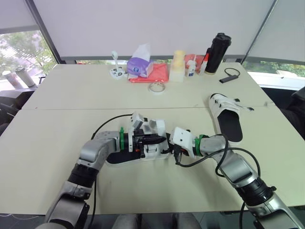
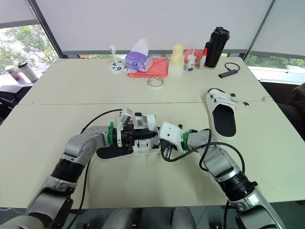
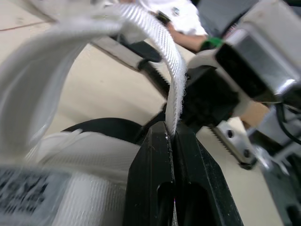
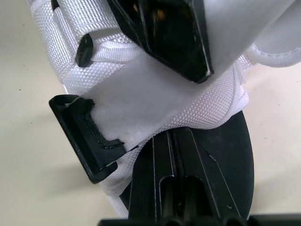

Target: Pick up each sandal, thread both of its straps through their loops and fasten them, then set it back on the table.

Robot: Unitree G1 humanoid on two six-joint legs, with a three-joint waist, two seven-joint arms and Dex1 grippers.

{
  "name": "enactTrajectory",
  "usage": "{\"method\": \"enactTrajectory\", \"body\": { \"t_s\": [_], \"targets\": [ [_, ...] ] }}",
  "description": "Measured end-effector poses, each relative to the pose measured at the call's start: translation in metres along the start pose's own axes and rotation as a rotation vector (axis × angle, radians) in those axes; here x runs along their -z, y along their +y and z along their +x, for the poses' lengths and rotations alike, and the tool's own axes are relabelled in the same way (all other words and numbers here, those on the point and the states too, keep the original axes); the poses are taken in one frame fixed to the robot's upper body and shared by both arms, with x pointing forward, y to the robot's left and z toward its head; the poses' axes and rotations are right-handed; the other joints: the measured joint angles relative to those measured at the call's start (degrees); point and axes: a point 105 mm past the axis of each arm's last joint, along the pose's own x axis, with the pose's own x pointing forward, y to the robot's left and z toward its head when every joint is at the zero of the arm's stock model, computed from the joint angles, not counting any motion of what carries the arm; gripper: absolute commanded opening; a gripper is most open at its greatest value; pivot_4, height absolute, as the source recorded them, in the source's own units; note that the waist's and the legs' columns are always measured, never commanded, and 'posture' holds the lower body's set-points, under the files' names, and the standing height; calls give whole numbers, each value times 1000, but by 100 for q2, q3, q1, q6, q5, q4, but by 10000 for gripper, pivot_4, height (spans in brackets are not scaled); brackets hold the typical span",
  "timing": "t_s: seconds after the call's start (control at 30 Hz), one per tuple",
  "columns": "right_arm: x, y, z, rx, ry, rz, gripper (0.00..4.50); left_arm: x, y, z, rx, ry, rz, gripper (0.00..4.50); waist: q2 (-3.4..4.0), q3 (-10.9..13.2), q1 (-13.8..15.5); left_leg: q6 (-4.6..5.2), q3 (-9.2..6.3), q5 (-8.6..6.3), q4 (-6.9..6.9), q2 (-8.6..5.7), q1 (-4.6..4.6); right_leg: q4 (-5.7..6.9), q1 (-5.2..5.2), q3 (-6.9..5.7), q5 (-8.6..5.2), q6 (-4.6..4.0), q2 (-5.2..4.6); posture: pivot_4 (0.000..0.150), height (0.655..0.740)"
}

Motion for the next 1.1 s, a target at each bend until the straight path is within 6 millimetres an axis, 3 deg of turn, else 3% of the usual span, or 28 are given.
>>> {"method": "enactTrajectory", "body": {
  "t_s": [0.57, 0.73, 0.9, 1.1],
  "targets": [
    [0, 0, -1, 3, -2, -2, 0, 17, -21, 3, 36, 32, 69, 608, 1, 0, 2, 2, -10, -2, -1, 1, -6, 0, 2, 2, -1, 2, 0, 1500, 7296],
    [2, 0, 0, 5, 6, 2, 0, 19, -13, 9, -39, 32, 212, 608, 2, -1, 17, 1, -6, -2, 1, 0, 2, 0, 4, 2, -1, 2, -1, 1500, 7296],
    [2, -1, 0, 7, 8, 1, 0, 19, -2, 9, -99, 1, 205, 608, 2, -2, 15, 1, -11, -2, 5, -1, 2, 0, 7, 1, -3, 5, -6, 1500, 7296],
    [2, -1, 0, 6, 6, -1, 0, 19, -4, 8, -74, 18, 204, 608, 2, -2, 12, 2, -12, -2, 4, -1, 2, 0, 6, 0, -1, 2, -6, 1500, 7296]
  ]
}}
